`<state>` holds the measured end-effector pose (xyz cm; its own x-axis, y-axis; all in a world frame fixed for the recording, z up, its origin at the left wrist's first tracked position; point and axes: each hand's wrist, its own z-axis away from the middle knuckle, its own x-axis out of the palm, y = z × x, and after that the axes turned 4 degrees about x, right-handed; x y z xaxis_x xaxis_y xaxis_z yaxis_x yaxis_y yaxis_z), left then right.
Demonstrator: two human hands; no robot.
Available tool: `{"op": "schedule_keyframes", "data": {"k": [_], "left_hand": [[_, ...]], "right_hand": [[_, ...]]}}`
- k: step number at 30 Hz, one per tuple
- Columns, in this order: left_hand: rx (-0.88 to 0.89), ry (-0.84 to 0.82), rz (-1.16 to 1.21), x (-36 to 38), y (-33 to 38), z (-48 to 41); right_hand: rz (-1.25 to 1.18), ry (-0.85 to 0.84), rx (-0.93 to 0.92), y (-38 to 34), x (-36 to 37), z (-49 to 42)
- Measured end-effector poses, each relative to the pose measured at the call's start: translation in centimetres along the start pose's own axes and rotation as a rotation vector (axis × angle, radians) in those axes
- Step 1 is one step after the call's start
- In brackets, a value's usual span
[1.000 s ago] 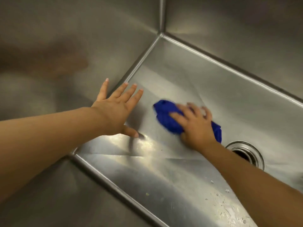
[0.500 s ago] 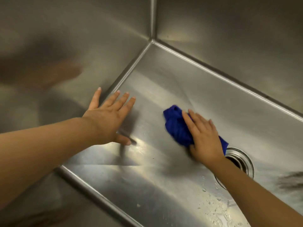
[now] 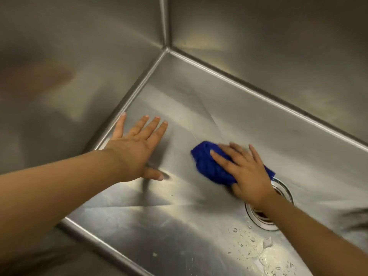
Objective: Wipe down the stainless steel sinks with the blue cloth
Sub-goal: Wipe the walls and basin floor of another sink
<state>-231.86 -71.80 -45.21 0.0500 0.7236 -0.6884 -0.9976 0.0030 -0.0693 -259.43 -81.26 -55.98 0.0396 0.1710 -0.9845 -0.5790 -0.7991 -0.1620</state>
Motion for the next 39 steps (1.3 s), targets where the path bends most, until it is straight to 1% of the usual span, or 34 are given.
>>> {"op": "schedule_keyframes", "data": {"k": [4, 6, 9, 12, 15, 16, 20, 23, 25, 27, 30, 32, 33, 34, 35, 38, 39], "left_hand": [[0.013, -0.002, -0.012, 0.2, 0.4, -0.6], [0.018, -0.003, -0.015, 0.3, 0.7, -0.7], [0.034, 0.005, -0.006, 0.3, 1.1, -0.8], [0.042, 0.015, 0.008, 0.1, 1.4, -0.9], [0.052, 0.023, 0.0, -0.3, 1.5, -1.3], [0.059, 0.023, -0.015, -0.4, 1.6, -1.4], [0.065, 0.029, -0.032, -0.7, 1.9, -1.9], [0.078, 0.024, -0.019, -0.8, 2.6, -1.8], [0.109, 0.021, -0.039, -0.9, 3.1, -1.8], [0.13, 0.03, -0.056, -1.1, 3.3, -1.9], [0.138, 0.072, -0.039, -1.3, 3.7, -2.2], [0.143, 0.085, -0.015, -1.2, 4.3, -2.4], [0.151, 0.085, -0.01, -1.2, 4.8, -2.5], [0.163, 0.087, -0.008, -1.2, 5.3, -2.6], [0.173, 0.089, -0.004, -1.1, 5.9, -2.9], [0.193, 0.083, -0.01, -1.2, 7.5, -3.9], [0.197, 0.079, -0.015, -1.3, 8.1, -4.1]], "right_hand": [[-0.085, 0.01, 0.309, 1.8, -1.0, -3.0], [-0.109, 0.045, 0.388, 0.9, -0.9, -3.0], [-0.113, 0.088, 0.344, -0.6, -0.1, -0.5], [-0.093, 0.047, 0.186, -0.3, 0.2, 1.9], [-0.065, 0.019, 0.071, 1.9, -0.7, 0.9], [-0.051, 0.013, 0.075, 2.9, -1.0, 0.1], [-0.079, 0.011, 0.226, 4.7, -1.3, -2.3], [-0.091, 0.017, 0.207, 4.7, -1.0, -1.4], [-0.085, 0.002, 0.211, 6.1, -1.1, 1.7], [-0.094, 0.018, 0.308, 8.1, -1.5, 6.0], [-0.137, 0.099, 0.567, 8.9, -2.3, 11.9], [-0.15, 0.143, 0.742, 8.3, -2.0, 12.8], [-0.161, 0.145, 0.797, 7.9, -1.8, 12.3], [-0.179, 0.143, 0.811, 7.3, -1.6, 11.3], [-0.195, 0.141, 0.783, 6.6, -1.4, 10.1], [-0.167, 0.137, 0.617, 3.8, -0.5, 6.4], [-0.162, 0.132, 0.589, 3.1, -0.2, 5.4]]}}
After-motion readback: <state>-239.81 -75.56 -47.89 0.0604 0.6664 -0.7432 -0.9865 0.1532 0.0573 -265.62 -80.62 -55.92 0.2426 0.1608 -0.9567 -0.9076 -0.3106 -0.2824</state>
